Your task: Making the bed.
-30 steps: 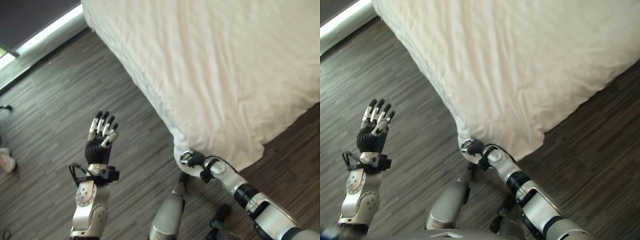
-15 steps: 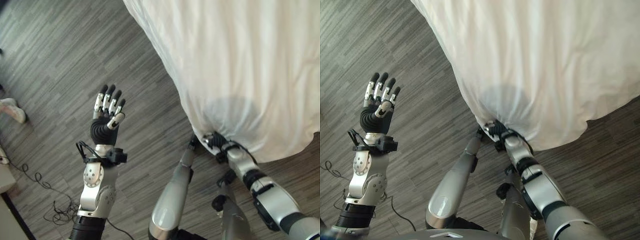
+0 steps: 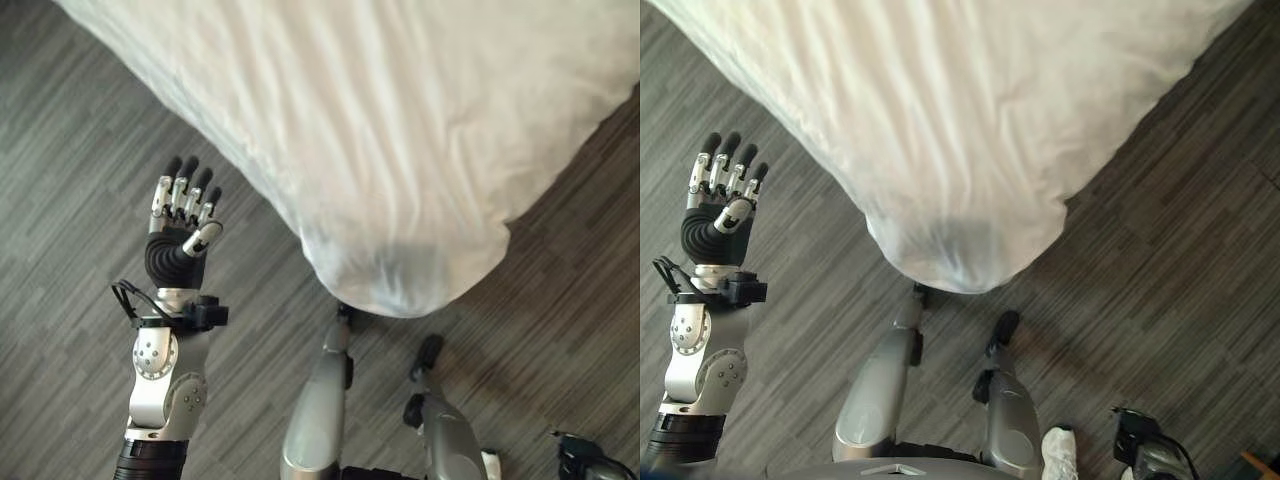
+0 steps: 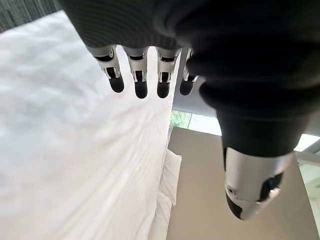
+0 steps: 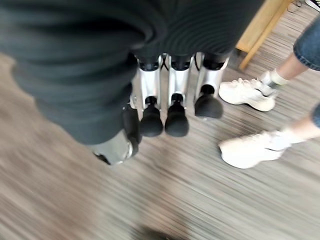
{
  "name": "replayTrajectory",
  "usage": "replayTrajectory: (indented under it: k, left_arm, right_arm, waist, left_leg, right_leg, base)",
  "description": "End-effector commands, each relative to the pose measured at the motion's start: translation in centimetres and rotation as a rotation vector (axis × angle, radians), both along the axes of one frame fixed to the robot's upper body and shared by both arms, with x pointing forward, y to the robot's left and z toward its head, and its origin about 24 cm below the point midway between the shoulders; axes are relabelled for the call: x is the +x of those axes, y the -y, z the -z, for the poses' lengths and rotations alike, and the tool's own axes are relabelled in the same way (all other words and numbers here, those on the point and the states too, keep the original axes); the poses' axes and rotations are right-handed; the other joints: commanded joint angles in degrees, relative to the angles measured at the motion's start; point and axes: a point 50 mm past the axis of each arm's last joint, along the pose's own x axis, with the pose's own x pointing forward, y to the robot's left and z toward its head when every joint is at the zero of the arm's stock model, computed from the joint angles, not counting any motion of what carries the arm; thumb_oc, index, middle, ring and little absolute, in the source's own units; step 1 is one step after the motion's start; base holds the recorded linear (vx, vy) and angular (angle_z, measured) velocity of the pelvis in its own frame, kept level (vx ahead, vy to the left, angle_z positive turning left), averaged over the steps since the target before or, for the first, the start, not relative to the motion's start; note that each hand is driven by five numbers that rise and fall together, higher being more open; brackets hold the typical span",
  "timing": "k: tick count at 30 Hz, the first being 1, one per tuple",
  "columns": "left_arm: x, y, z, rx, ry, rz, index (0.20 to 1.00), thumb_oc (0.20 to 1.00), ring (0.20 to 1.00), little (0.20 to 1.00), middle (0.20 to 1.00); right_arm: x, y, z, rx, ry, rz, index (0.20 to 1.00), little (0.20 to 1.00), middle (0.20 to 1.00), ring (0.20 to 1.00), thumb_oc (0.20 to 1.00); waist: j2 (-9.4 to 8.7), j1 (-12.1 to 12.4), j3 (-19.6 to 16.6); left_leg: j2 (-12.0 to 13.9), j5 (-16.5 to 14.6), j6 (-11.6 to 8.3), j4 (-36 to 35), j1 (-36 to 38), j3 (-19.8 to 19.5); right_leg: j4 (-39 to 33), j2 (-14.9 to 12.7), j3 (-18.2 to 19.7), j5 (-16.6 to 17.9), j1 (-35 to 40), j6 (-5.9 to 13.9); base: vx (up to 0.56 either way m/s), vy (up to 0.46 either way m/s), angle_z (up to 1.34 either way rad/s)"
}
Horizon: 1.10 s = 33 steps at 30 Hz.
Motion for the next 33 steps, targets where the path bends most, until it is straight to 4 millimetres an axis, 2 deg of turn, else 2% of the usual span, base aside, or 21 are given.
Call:
replayTrajectory:
  k: [1, 2, 4, 5, 6, 8, 9, 10, 11, 13, 14, 16, 17, 18, 22, 24, 26, 27, 28, 30, 33]
  left_arm:
    - [-0.7, -0.1, -0.4, 0.010, 0.068, -0.021, 1.000, 1.000, 1.000, 1.000, 1.000]
    - [-0.8, -0.4, -0.3, 0.001, 0.067, -0.035, 1.000, 1.000, 1.000, 1.000, 1.000]
    - [-0.8, -0.6, 0.3, -0.002, 0.041, -0.046, 1.000, 1.000, 1.000, 1.000, 1.000]
    - [-0.9, -0.8, 0.7, 0.004, 0.021, -0.061, 1.000, 1.000, 1.000, 1.000, 1.000]
    - [-1.1, -0.9, 1.3, 0.004, -0.006, -0.075, 1.000, 1.000, 1.000, 1.000, 1.000]
    - [-1.1, -0.7, 2.1, -0.010, -0.041, -0.061, 1.000, 1.000, 1.000, 1.000, 1.000]
    - [-1.1, -0.7, 2.1, -0.010, -0.043, -0.062, 1.000, 1.000, 1.000, 1.000, 1.000]
    - [-1.2, -0.6, 2.9, -0.011, -0.078, -0.052, 1.000, 1.000, 1.000, 1.000, 1.000]
    - [-1.3, -0.6, 2.9, -0.011, -0.079, -0.053, 1.000, 1.000, 1.000, 1.000, 1.000]
    - [-1.4, -0.3, 3.7, 0.000, -0.119, -0.030, 1.000, 1.000, 1.000, 1.000, 1.000]
    - [-1.5, -0.3, 3.7, 0.000, -0.120, -0.031, 1.000, 1.000, 1.000, 1.000, 1.000]
    - [-1.7, -0.3, 4.1, 0.000, -0.140, -0.022, 1.000, 1.000, 1.000, 1.000, 1.000]
    - [-1.8, -0.1, 4.5, 0.001, -0.155, -0.015, 1.000, 1.000, 1.000, 1.000, 1.000]
    - [-1.9, -0.2, 4.5, 0.001, -0.155, -0.017, 1.000, 1.000, 1.000, 1.000, 1.000]
    - [-2.0, -0.1, 4.8, -0.005, -0.169, -0.018, 1.000, 1.000, 1.000, 1.000, 1.000]
    - [-2.0, 0.0, 4.9, -0.011, -0.171, -0.014, 1.000, 1.000, 1.000, 1.000, 1.000]
    - [-1.9, 0.3, 4.9, -0.019, -0.169, -0.006, 1.000, 1.000, 1.000, 1.000, 1.000]
    - [-1.6, 0.5, 4.9, -0.030, -0.165, 0.005, 1.000, 1.000, 1.000, 1.000, 1.000]
    - [-1.6, 0.5, 4.9, -0.030, -0.163, 0.005, 1.000, 1.000, 1.000, 1.000, 1.000]
    - [-1.2, 1.1, 4.7, -0.044, -0.152, 0.026, 1.000, 1.000, 1.000, 1.000, 1.000]
    - [-0.9, 1.4, 4.5, -0.042, -0.147, 0.033, 1.000, 1.000, 1.000, 1.000, 1.000]
  right_arm:
    - [2.3, 1.2, -2.6, -0.121, 0.148, -0.025, 0.200, 0.200, 0.200, 0.200, 0.200]
    - [3.4, 1.2, -3.7, -0.154, 0.210, -0.067, 0.200, 0.200, 0.200, 0.200, 0.200]
    - [8.2, -0.4, -8.4, -0.245, 0.459, -0.261, 0.200, 0.200, 0.200, 0.200, 0.200]
    - [9.1, -1.5, -9.3, -0.270, 0.506, -0.319, 0.200, 0.200, 0.200, 0.200, 0.200]
    - [11.2, -4.1, -12.3, -0.282, 0.674, -0.450, 0.200, 0.200, 0.200, 0.200, 0.200]
    - [12.2, -6.2, -13.3, -0.254, 0.738, -0.564, 0.200, 0.200, 0.200, 0.200, 0.200]
    - [12.1, -6.2, -13.3, -0.252, 0.736, -0.565, 0.200, 0.200, 0.200, 0.200, 0.200]
    - [12.8, -8.8, -14.4, -0.228, 0.788, -0.710, 0.200, 0.200, 0.200, 0.200, 0.200]
    - [12.7, -8.8, -14.3, -0.226, 0.786, -0.712, 0.200, 0.200, 0.200, 0.200, 0.200]
    - [13.1, -11.9, -14.1, -0.148, 0.788, -0.881, 0.200, 0.200, 0.200, 0.200, 0.200]
    - [13.1, -12.0, -14.1, -0.147, 0.788, -0.882, 0.200, 0.200, 0.200, 0.200, 0.200]
    - [13.1, -14.1, -13.8, -0.088, 0.779, -0.992, 0.200, 0.200, 0.200, 0.200, 0.200]
    - [13.5, -16.0, -12.6, -0.053, 0.720, -1.089, 0.200, 0.200, 0.200, 0.200, 0.200]
    - [13.6, -16.1, -12.6, -0.053, 0.721, -1.090, 0.200, 0.200, 0.200, 0.200, 0.200]
    - [15.1, -19.8, -12.0, -0.018, 0.691, -1.227, 0.200, 0.200, 0.200, 0.200, 0.200]
    - [15.6, -20.5, -11.8, -0.019, 0.683, -1.244, 0.200, 0.200, 0.200, 0.200, 0.200]
    - [16.6, -21.7, -11.9, -0.024, 0.682, -1.269, 0.200, 0.200, 0.200, 0.200, 0.200]
    - [17.7, -22.7, -12.6, -0.046, 0.697, -1.299, 0.200, 0.200, 0.200, 0.200, 0.200]
    - [17.8, -22.8, -12.7, -0.047, 0.699, -1.299, 0.200, 0.200, 0.200, 0.200, 0.200]
    - [19.3, -24.2, -13.7, -0.071, 0.726, -1.319, 0.200, 0.200, 0.200, 0.200, 0.200]
    - [19.8, -24.9, -14.4, -0.084, 0.743, -1.343, 0.200, 0.200, 0.200, 0.200, 0.200]
  waist:
    - [0.11, -0.71, -5.23]
    - [-0.20, -1.19, -6.12]
    - [-0.69, -2.34, -9.35]
    - [-0.75, -2.45, -10.30]
    - [-0.76, -2.65, -12.09]
    - [-0.94, -2.10, -13.66]
    - [-0.95, -2.12, -13.63]
    - [-0.94, -1.78, -14.96]
    - [-0.93, -1.85, -14.96]
    - [-0.79, -1.19, -16.25]
    - [-0.80, -1.30, -16.23]
    - [-0.72, -0.70, -16.67]
    - [-0.44, 0.26, -16.87]
    - [-0.46, 0.14, -16.86]
    - [0.27, 2.09, -16.47]
    - [0.41, 2.51, -16.25]
    - [0.57, 3.33, -15.54]
    - [0.96, 4.25, -14.40]
    - [0.94, 4.20, -14.38]
    - [1.67, 5.27, -13.10]
    - [1.93, 5.74, -12.40]
  left_leg:
    - [-1.67, -5.13, 0.12, 0.21, 4.62, 2.28]
    - [-1.71, -5.46, 0.25, 0.21, 5.77, 2.60]
    - [-1.66, -6.69, 0.50, 0.21, 9.54, 3.86]
    - [-1.59, -7.01, 0.59, 0.21, 10.63, 4.20]
    - [-1.30, -7.54, 0.61, 0.21, 12.75, 5.64]
    - [-1.27, -7.53, 0.66, 0.21, 13.92, 6.14]
    - [-1.26, -7.58, 0.65, 0.21, 14.09, 6.15]
    - [-1.23, -7.74, 0.67, 0.21, 15.23, 6.18]
    - [-1.22, -7.79, 0.66, 0.21, 15.37, 6.16]
    - [-1.22, -7.87, 0.64, 0.21, 16.59, 5.85]
    - [-1.22, -7.89, 0.63, 0.21, 16.65, 5.81]
    - [-1.20, -7.85, 0.60, 0.21, 17.06, 5.21]
    - [-1.27, -7.75, 0.59, 0.21, 17.02, 4.81]
    - [-1.27, -7.76, 0.59, 0.21, 17.01, 4.80]
    - [-1.31, -7.21, 0.51, 0.21, 15.90, 4.06]
    - [-1.27, -7.05, 0.51, 0.21, 15.56, 3.86]
    - [-1.26, -6.70, 0.49, 0.21, 14.74, 3.53]
    - [-1.39, -6.22, 0.38, 0.21, 13.62, 3.09]
    - [-1.39, -6.19, 0.38, 0.21, 13.52, 3.08]
    - [-1.49, -5.59, 0.20, 0.21, 11.84, 2.54]
    - [-1.44, -5.35, 0.14, 0.21, 11.08, 2.42]
  right_leg:
    - [0.61, -1.82, 3.25, 3.03, -2.91, 0.77]
    - [0.61, -1.76, 3.64, 2.87, -2.15, 0.72]
    - [0.61, -1.69, 4.69, 1.95, 0.64, 0.68]
    - [0.61, -1.79, 4.90, 1.92, 1.50, 0.66]
    - [0.61, -1.83, 5.23, 1.99, 2.59, 0.73]
    - [0.61, -1.89, 5.17, 2.01, 3.54, 0.57]
    - [0.61, -1.89, 5.18, 1.96, 3.70, 0.57]
    - [0.61, -1.86, 5.06, 1.64, 4.81, 0.36]
    - [0.61, -1.86, 5.03, 1.59, 4.96, 0.36]
    - [0.61, -1.84, 4.65, 1.32, 6.49, 0.27]
    - [0.61, -1.84, 4.61, 1.29, 6.56, 0.27]
    - [0.61, -1.87, 4.21, 1.00, 7.23, 0.19]
    - [0.61, -1.96, 3.89, 1.06, 7.47, 0.09]
    - [0.61, -1.96, 3.88, 1.05, 7.46, 0.08]
    - [0.61, -1.89, 3.33, 1.32, 6.65, 0.05]
    - [0.61, -1.82, 3.33, 1.42, 6.38, 0.02]
    - [0.61, -1.75, 3.26, 1.62, 5.74, -0.03]
    - [0.61, -1.74, 3.12, 1.95, 4.81, -0.08]
    - [0.61, -1.73, 3.11, 1.98, 4.71, -0.09]
    - [0.61, -1.72, 2.73, 2.45, 3.36, -0.10]
    - [0.61, -1.69, 2.61, 2.66, 2.65, -0.14]
  base:
    - [0.05, -0.001, -0.17]
    - [0.13, -0.006, -0.16]
    - [0.14, 0.004, -0.21]
    - [0.12, 0.030, -0.33]
    - [0.09, 0.026, -0.33]
    - [0.06, -0.015, -0.30]
    - [0.07, -0.040, -0.20]
    - [0.05, -0.022, -0.08]
    - [0.09, -0.041, 0.07]
    - [0.06, -0.033, 0.09]
    - [0.03, -0.028, 0.09]
    - [0.03, -0.029, 0.11]
    - [0.02, -0.020, 0.07]
    - [0.00, -0.009, 0.09]
    - [-0.02, -0.009, 0.10]
    - [-0.03, -0.015, 0.05]
    - [-0.07, -0.015, 0.13]
    - [-0.08, -0.007, 0.10]
    - [-0.09, -0.001, 0.04]
    - [-0.07, 0.010, 0.05]
    - [-0.02, 0.008, 0.13]
